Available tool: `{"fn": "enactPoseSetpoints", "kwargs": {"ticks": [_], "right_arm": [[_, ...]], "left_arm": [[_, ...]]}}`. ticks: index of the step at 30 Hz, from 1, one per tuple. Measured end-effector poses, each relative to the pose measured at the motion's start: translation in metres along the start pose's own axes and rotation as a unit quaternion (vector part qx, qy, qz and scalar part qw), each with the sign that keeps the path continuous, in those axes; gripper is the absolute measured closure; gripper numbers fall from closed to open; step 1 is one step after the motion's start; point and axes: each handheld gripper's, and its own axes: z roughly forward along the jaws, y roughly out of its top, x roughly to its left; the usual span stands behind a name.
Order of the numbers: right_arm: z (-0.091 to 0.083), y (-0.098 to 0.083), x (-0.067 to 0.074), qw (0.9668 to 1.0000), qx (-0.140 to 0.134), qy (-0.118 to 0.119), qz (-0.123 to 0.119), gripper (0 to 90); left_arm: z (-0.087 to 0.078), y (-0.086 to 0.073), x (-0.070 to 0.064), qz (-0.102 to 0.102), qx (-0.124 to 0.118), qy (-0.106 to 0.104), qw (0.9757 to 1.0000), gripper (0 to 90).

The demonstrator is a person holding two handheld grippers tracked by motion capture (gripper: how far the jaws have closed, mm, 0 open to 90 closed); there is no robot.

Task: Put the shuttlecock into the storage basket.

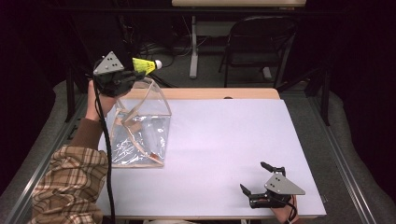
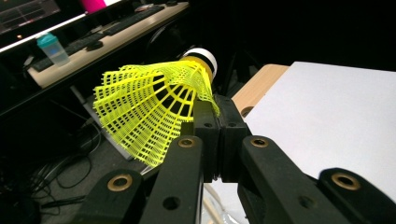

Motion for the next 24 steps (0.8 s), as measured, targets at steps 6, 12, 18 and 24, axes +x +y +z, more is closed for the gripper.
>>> {"fn": "enactPoseSetpoints", "kwargs": {"ticks": [6, 12, 18, 24], "right_arm": [[0.0, 0.0, 0.0, 1.0, -0.002, 0.0, -0.004, 0.0], [0.0, 0.0, 0.0, 1.0, -0.003, 0.001, -0.003, 0.0], [0.0, 0.0, 0.0, 1.0, -0.002, 0.001, -0.002, 0.0], [0.0, 0.0, 0.0, 1.0, -0.001, 0.001, -0.001, 0.0]], "left_arm": [[-0.006, -0.004, 0.006, -0.008, 0.001, 0.01, 0.9999, 89.3], [-0.011, -0.009, 0.01, -0.017, 0.001, 0.019, 0.9997, 89.3], [-0.017, -0.015, 0.014, -0.023, 0.005, 0.028, 0.9993, 89.3], [-0.022, -0.022, 0.02, -0.032, 0.009, 0.038, 0.9987, 89.3]]}}
